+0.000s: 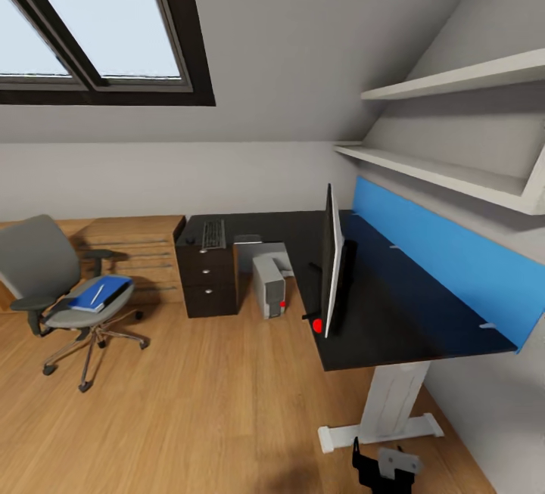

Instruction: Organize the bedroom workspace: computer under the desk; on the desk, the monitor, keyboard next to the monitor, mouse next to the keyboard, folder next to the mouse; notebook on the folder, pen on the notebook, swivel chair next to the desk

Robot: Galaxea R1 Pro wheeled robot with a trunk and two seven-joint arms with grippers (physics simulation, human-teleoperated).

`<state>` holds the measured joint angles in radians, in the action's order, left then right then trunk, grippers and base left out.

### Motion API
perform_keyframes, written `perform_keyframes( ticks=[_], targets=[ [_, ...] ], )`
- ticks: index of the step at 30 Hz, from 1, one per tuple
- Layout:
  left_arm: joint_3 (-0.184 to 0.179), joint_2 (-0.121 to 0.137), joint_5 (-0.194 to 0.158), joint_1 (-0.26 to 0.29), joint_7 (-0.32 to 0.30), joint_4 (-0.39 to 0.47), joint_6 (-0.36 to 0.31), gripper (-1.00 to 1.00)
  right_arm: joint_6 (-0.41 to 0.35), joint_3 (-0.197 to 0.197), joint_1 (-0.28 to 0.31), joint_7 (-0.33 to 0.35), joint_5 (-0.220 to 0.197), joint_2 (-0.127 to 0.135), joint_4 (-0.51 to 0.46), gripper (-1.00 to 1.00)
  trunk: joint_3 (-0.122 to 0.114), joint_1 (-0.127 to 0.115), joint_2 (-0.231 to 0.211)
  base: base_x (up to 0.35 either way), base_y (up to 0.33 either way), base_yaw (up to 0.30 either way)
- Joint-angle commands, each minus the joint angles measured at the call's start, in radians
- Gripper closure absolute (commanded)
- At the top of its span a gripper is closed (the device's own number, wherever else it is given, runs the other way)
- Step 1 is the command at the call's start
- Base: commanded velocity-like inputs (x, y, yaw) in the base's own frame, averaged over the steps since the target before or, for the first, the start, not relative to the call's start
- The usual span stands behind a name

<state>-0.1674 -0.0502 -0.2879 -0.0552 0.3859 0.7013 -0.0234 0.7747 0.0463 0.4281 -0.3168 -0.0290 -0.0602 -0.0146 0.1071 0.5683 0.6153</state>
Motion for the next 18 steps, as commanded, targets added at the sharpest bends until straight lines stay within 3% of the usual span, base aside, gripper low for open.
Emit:
perform_keyframes(
  ticks=[1,8,11,14,15,17,18],
  targets=[
    [-0.004,0.000,-0.008,0.000,0.008,0.003,-0.003,-1.00,0.038,0.005,0.000,-0.006,-0.008,0.000,0.001,-1.00,0.001,0.000,0.001,0.000,0.000,-0.046],
    [-0.004,-0.001,-0.008,0.000,0.008,0.003,-0.002,-1.00,0.126,-0.001,-0.011,-0.013,-0.034,0.003,-0.003,-1.00,0.001,0.000,0.001,0.000,0.000,-0.021],
    [-0.004,-0.002,-0.008,0.000,0.009,0.002,-0.002,-1.00,0.141,-0.022,-0.015,-0.020,-0.078,0.016,-0.009,-1.00,0.001,0.000,0.001,0.000,0.000,-0.006],
    [-0.004,-0.001,-0.008,0.000,0.009,0.002,-0.001,-1.00,0.087,-0.036,-0.016,-0.022,-0.163,0.072,-0.085,-1.00,0.001,0.000,0.001,0.000,0.000,-0.002],
    [-0.004,-0.001,-0.008,0.000,0.009,0.002,-0.001,-1.00,0.029,-0.041,-0.016,-0.022,-0.201,0.101,-0.142,-1.00,0.001,0.000,0.001,0.000,0.000,-0.001],
    [-0.004,-0.001,-0.008,0.000,0.009,0.001,-0.001,-1.00,-0.042,-0.044,-0.017,-0.022,-0.236,0.129,-0.209,-1.00,0.001,0.000,0.001,0.000,0.000,0.000],
    [-0.004,-0.001,-0.008,0.000,0.009,0.001,-0.001,-1.00,-0.134,-0.046,-0.024,-0.023,-0.271,0.155,-0.316,-1.00,0.001,0.000,0.001,0.000,0.000,0.000]
  ],
)
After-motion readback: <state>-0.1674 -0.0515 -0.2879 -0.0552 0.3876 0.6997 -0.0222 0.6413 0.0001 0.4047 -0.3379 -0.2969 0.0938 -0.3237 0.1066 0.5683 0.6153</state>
